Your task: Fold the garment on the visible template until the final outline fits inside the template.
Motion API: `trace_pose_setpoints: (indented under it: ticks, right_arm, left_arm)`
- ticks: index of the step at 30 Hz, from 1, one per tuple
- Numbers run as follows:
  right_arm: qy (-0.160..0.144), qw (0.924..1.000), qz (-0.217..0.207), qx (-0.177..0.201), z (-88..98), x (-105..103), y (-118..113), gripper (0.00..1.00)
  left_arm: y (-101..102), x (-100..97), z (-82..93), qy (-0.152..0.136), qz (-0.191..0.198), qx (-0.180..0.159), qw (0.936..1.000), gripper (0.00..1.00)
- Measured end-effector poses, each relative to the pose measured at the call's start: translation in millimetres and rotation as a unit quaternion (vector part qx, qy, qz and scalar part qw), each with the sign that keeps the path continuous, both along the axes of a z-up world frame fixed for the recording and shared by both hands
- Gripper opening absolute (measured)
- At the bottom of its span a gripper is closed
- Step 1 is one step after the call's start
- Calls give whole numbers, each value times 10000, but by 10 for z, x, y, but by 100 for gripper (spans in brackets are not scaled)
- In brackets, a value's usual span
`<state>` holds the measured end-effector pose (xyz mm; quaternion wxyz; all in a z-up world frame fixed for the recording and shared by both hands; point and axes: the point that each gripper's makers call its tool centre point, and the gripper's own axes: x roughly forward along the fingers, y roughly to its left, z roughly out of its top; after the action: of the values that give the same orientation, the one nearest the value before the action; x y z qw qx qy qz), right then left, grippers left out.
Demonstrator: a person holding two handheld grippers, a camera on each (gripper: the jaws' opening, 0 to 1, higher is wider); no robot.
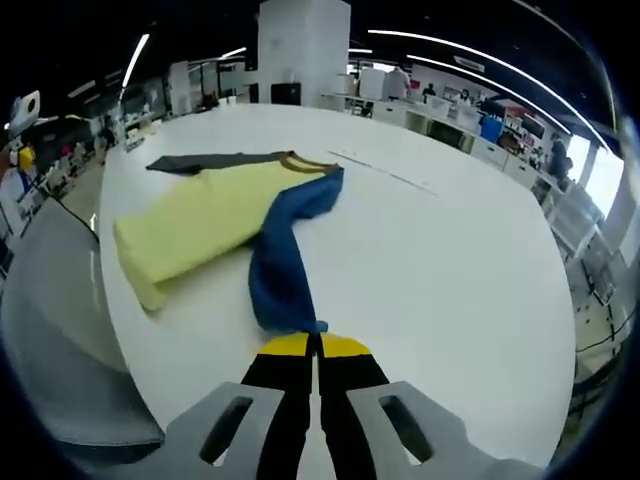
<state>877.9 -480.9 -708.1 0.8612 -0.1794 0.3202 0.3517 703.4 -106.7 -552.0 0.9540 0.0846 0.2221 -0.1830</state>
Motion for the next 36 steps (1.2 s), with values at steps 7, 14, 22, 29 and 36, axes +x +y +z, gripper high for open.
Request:
trace_pose_setpoints:
  ticks: [7, 14, 22, 29, 36]
  right_arm:
    - [-66, 9999, 37, -147, 29, 213, -221, 2]
    - [-49, 9998, 125, -154, -2, 331, -328, 2]
    - [-32, 9996, 53, -284, -26, 488, -580, 2]
    - [33, 9987, -39, -514, -69, 649, -856, 2]
    - [117, 9969, -264, -734, -111, 794, -1097, 2]
  left_arm:
    - [-64, -14, 20, 8, 57, 106, 9999, 99]
    - [-116, -18, 50, 27, 17, 153, 9999, 99]
    - [-79, -39, 174, -50, 86, 254, 9996, 99]
    - [-51, -64, 185, -43, 204, 278, 9994, 99]
    - [-52, -83, 185, -46, 237, 289, 9993, 99]
